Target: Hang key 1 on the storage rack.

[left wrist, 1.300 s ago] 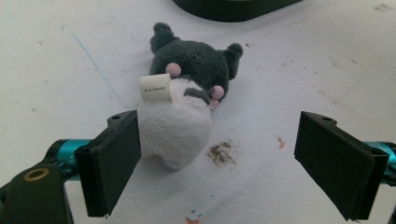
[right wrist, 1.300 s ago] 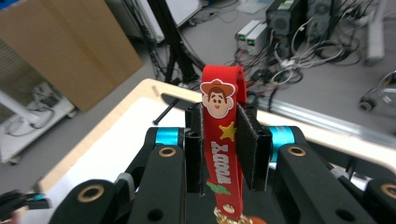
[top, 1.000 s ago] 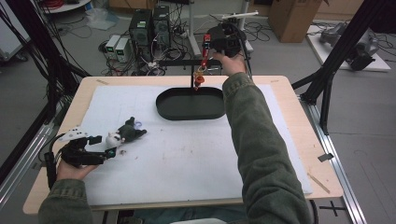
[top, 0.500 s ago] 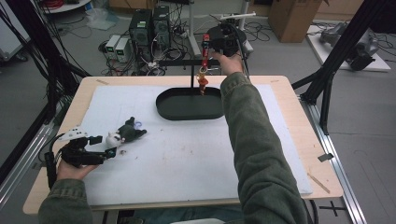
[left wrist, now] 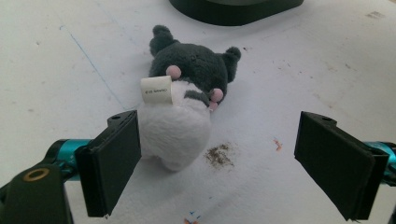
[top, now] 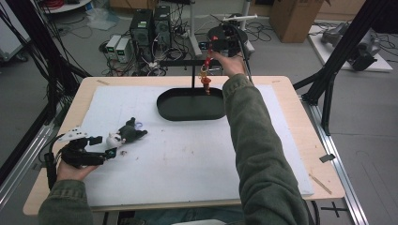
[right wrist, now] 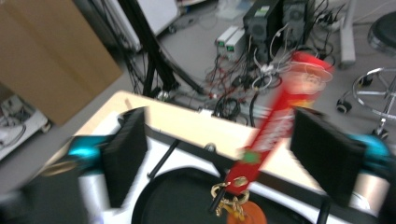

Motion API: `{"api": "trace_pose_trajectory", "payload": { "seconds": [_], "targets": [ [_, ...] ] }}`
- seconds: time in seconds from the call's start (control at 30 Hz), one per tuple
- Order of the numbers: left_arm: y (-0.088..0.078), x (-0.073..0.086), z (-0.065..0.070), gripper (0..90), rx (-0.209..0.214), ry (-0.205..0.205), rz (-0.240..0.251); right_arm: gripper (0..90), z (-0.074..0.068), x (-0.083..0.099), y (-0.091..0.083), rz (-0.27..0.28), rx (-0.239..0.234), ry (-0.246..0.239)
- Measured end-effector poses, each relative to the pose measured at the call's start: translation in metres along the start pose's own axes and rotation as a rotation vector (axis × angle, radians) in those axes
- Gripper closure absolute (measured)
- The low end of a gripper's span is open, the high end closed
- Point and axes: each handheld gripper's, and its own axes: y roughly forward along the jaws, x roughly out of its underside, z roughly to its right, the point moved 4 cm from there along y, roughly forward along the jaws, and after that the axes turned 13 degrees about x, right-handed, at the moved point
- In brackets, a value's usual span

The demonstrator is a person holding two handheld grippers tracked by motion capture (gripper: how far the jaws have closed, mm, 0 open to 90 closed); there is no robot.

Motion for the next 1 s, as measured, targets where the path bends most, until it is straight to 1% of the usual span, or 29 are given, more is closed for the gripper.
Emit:
{"api": "trace_pose_trajectory", "payload": {
  "seconds": [0.03, 0.07, 0.1, 0.2, 0.27, 0.33, 0.4, 0.43, 0.47, 0.5, 0.6, 0.63, 0.67, 0.73, 0.8, 0.87, 1.0],
  "targets": [
    [0.000, 0.000, 0.000, 14.9, -0.001, 0.000, 0.001, 8.9, -0.001, 0.001, -0.001, -0.008, 0.009, -0.012],
    [0.000, 0.000, 0.001, 14.9, -0.001, -0.002, 0.001, 5.0, -0.001, 0.003, -0.001, -0.005, 0.016, -0.031],
    [-0.001, 0.000, 0.001, 14.9, 0.000, -0.001, 0.000, 0.4, -0.002, 0.005, -0.002, -0.008, 0.027, -0.039],
    [-0.001, 0.000, 0.001, 14.9, -0.004, 0.003, 0.002, 0.5, -0.003, 0.009, -0.004, -0.006, 0.011, -0.044],
    [-0.001, 0.000, 0.001, 14.9, -0.003, 0.002, 0.000, 0.5, -0.005, 0.012, -0.006, 0.000, -0.003, -0.061],
    [-0.001, 0.000, 0.000, 14.9, -0.004, 0.002, 0.000, 0.5, -0.007, 0.015, -0.009, 0.007, -0.010, -0.085],
    [-0.002, 0.000, 0.001, 14.9, -0.005, 0.001, 0.003, 0.4, -0.010, 0.018, -0.012, -0.002, -0.017, -0.112],
    [-0.002, 0.000, 0.001, 14.9, -0.007, 0.000, 0.003, 0.5, -0.013, 0.019, -0.014, -0.005, -0.014, -0.132],
    [-0.002, 0.000, 0.001, 14.9, -0.007, 0.000, 0.003, 0.5, -0.017, 0.020, -0.018, 0.003, -0.010, -0.165],
    [-0.002, 0.000, 0.001, 14.9, -0.006, 0.000, 0.003, 0.5, -0.017, 0.020, -0.018, 0.003, -0.010, -0.165],
    [-0.002, 0.000, 0.002, 14.9, -0.007, -0.002, 0.007, 0.5, -0.025, 0.020, -0.026, 0.006, -0.040, -0.167],
    [-0.002, 0.000, 0.002, 14.9, -0.007, -0.002, 0.008, 0.6, -0.027, 0.020, -0.027, 0.010, -0.053, -0.175],
    [-0.002, 0.000, 0.002, 14.9, -0.009, -0.002, 0.009, 0.5, -0.029, 0.021, -0.030, 0.004, -0.057, -0.176],
    [-0.002, 0.000, 0.002, 14.9, -0.008, -0.003, 0.009, 0.6, -0.033, 0.023, -0.034, 0.020, -0.056, -0.199],
    [-0.002, 0.000, 0.002, 14.9, -0.006, -0.002, 0.008, 0.6, -0.034, 0.028, -0.037, 0.025, -0.054, -0.199],
    [-0.002, 0.000, 0.001, 14.9, -0.007, -0.001, 0.004, 0.6, -0.033, 0.033, -0.040, 0.027, -0.053, -0.211],
    [-0.002, 0.000, 0.001, 14.9, -0.007, 0.002, -0.002, 0.6, -0.030, 0.042, -0.047, 0.035, -0.026, -0.229]
  ]
}}
